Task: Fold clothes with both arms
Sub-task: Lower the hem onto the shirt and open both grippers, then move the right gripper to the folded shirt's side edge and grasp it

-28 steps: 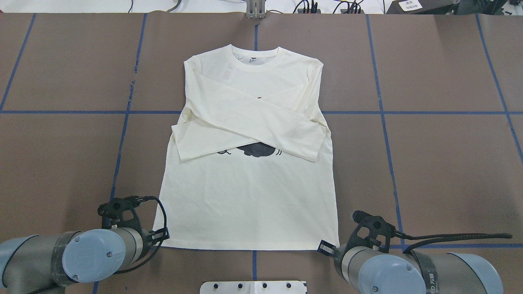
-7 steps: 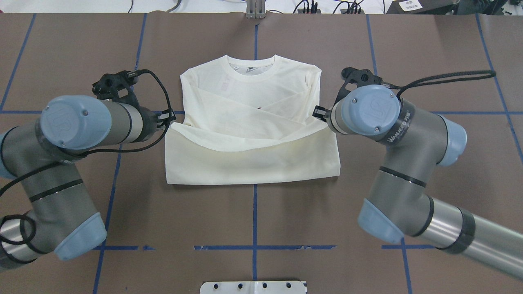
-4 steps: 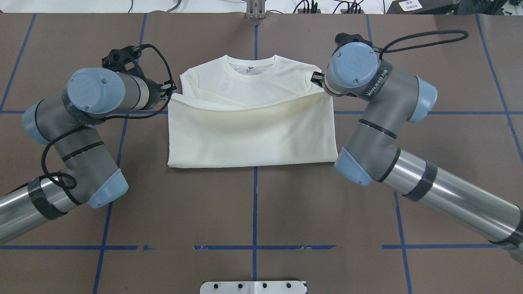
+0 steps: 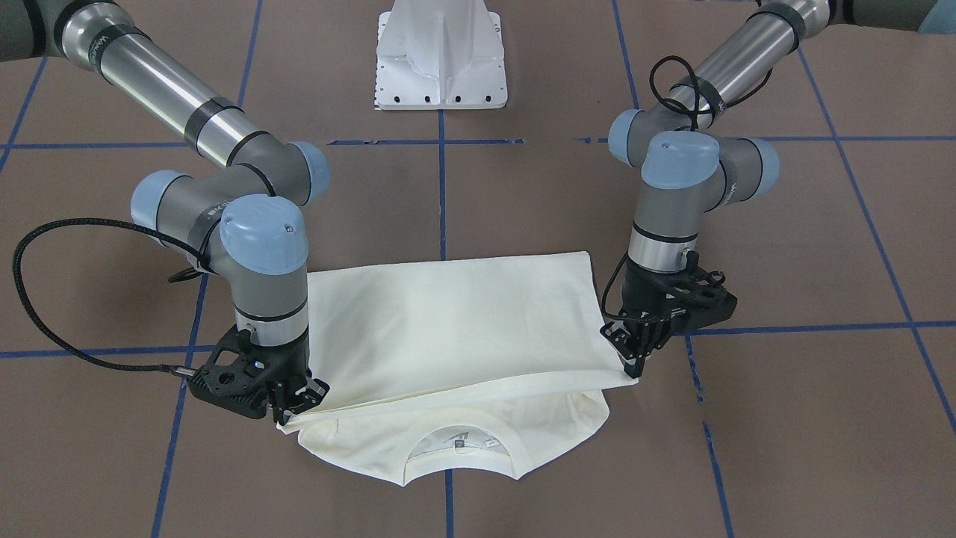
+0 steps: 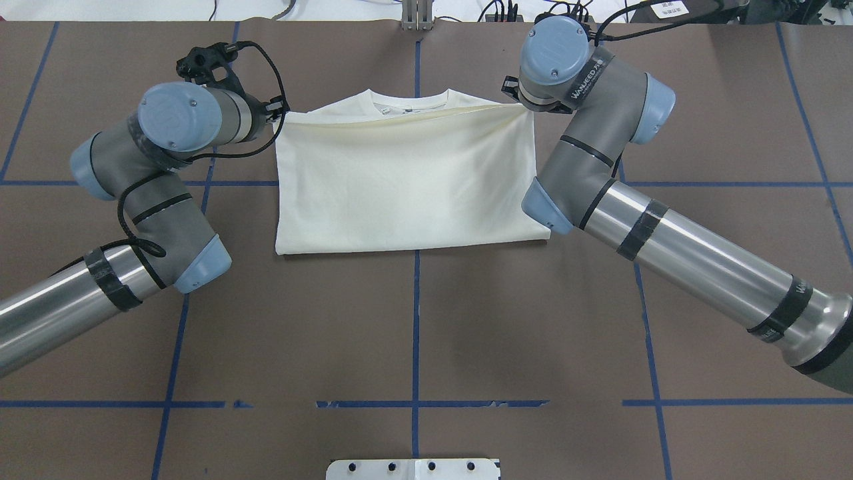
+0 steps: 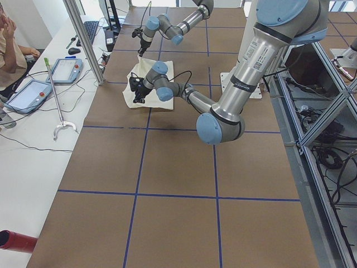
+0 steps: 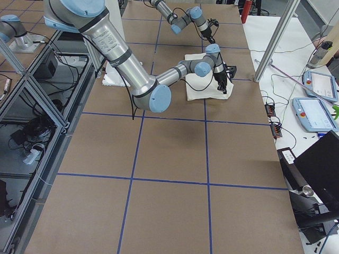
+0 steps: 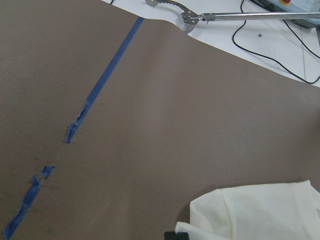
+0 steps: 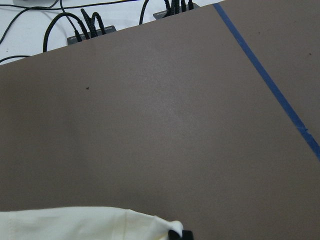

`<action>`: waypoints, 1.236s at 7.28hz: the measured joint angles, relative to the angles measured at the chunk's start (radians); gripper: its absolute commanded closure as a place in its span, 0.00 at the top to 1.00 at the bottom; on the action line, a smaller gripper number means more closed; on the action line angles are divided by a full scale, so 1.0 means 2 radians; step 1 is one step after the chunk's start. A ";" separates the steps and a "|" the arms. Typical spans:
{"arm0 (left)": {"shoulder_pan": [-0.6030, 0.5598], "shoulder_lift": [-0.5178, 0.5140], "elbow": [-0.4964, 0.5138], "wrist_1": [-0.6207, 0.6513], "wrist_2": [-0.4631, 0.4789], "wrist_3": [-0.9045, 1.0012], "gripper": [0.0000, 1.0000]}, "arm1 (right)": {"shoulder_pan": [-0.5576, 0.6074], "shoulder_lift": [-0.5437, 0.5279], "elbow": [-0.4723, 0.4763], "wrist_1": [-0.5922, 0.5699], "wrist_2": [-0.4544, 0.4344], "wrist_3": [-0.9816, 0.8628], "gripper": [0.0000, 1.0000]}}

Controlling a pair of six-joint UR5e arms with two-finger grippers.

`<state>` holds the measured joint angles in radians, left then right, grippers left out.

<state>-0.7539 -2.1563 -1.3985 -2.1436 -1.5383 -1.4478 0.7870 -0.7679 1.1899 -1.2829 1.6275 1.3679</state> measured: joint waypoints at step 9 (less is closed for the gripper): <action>-0.003 0.006 0.000 -0.072 -0.002 0.032 0.63 | -0.099 -0.180 0.250 0.025 0.023 0.157 0.70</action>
<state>-0.7599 -2.1447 -1.3981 -2.2877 -1.5428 -1.3842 0.5890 -1.1286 1.6897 -1.2325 1.6745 1.6814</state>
